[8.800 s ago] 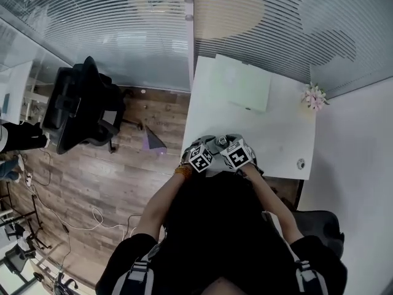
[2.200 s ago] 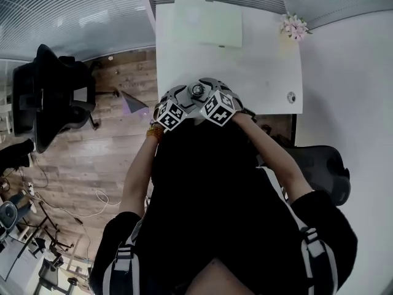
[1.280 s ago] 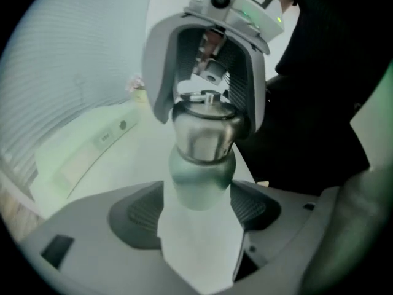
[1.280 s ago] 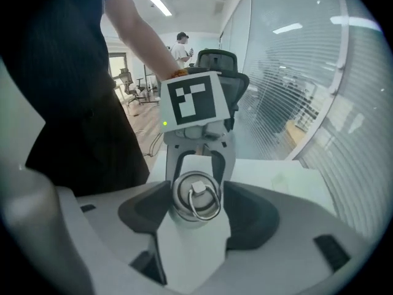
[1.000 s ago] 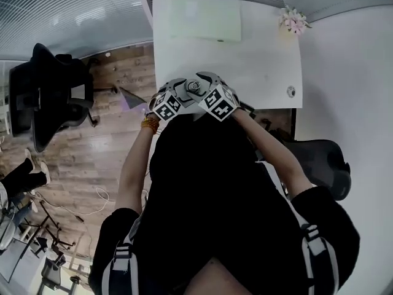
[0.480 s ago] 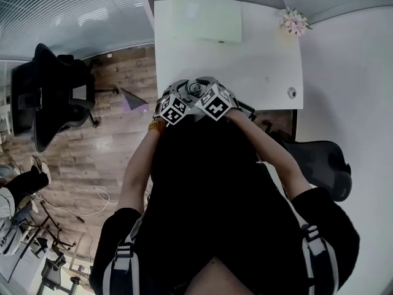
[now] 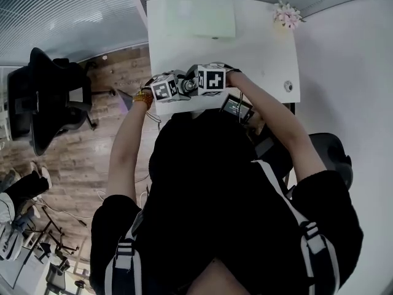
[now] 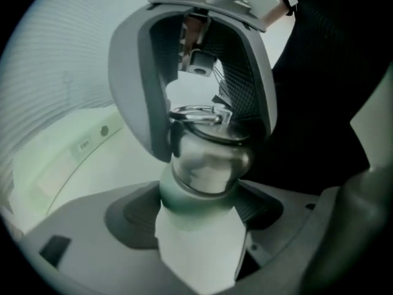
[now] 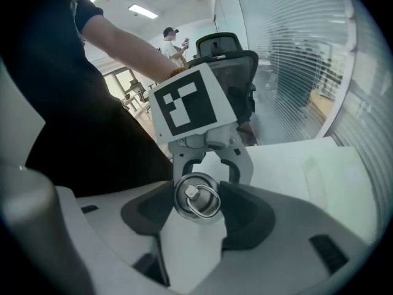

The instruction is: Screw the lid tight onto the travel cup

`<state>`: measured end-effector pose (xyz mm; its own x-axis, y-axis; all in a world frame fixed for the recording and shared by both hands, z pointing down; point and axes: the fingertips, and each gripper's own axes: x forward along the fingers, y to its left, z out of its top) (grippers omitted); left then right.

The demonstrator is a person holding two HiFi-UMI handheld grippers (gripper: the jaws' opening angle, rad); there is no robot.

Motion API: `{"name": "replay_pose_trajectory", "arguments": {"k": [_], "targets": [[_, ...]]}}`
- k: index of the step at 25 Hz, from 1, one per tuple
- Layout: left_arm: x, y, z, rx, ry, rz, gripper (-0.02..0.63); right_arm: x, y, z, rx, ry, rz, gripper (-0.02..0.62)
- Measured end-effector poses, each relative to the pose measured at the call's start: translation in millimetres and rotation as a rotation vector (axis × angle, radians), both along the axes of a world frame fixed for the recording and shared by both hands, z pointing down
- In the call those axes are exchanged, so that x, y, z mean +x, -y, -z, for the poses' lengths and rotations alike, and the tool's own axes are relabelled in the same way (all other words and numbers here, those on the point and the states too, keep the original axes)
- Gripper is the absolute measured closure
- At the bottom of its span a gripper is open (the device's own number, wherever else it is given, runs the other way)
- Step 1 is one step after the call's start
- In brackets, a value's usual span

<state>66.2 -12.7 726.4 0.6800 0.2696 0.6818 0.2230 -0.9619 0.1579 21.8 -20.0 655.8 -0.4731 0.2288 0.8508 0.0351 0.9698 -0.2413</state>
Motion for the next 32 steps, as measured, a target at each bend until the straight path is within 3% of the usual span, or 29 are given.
{"name": "replay_pose_trajectory", "arguments": {"k": [2, 4, 5, 7, 10, 14, 16, 17, 19, 21, 24, 29, 32], "targets": [[-0.8, 0.3, 0.8, 0.004, 0.016, -0.002, 0.232, 0.3, -0.3, 0.8, -0.004, -0.011, 0.035, 0.356], [-4.9, 4.0, 3.5, 0.021, -0.010, 0.109, 0.225, -0.8, 1.8, 7.3, 0.036, 0.030, -0.015, 0.341], [-8.2, 5.9, 5.1, 0.019, -0.037, 0.196, 0.222, -1.3, 4.9, 12.9, 0.049, 0.075, -0.094, 0.297], [-15.7, 6.9, 8.1, -0.009, -0.090, 0.382, 0.222, 0.8, 13.9, 24.6, 0.065, 0.153, -0.328, 0.278], [-22.0, 2.6, 6.7, -0.003, -0.123, 0.571, 0.222, 7.6, 15.7, 24.5, 0.121, 0.120, -0.604, 0.279], [-16.2, 1.5, 0.2, 0.009, -0.097, 0.698, 0.224, 6.4, 10.9, 13.2, 0.122, 0.037, -0.795, 0.282], [-15.1, 4.9, -3.8, 0.006, -0.067, 0.737, 0.259, 8.0, 16.1, 11.8, 0.158, 0.011, -0.821, 0.348], [-15.1, 6.0, -4.9, 0.011, -0.062, 0.744, 0.259, 7.9, 17.5, 11.7, 0.172, 0.007, -0.811, 0.348], [-15.4, 5.5, -4.9, 0.021, -0.063, 0.722, 0.264, 5.9, 15.9, 11.3, 0.175, 0.016, -0.755, 0.350], [-16.0, 2.5, -6.9, 0.028, -0.053, 0.645, 0.267, 3.7, 12.2, 10.0, 0.164, 0.031, -0.673, 0.353], [-17.0, 0.9, -10.8, 0.035, -0.012, 0.450, 0.265, 1.9, 8.0, 8.1, 0.136, 0.045, -0.499, 0.353], [-19.8, -2.4, -11.6, 0.029, 0.092, 0.078, 0.264, -5.1, 0.3, 7.3, 0.076, 0.033, -0.114, 0.353], [-19.5, -4.4, -12.9, 0.019, 0.140, -0.018, 0.256, -6.3, -2.9, 8.9, 0.074, 0.010, -0.005, 0.350]]}}
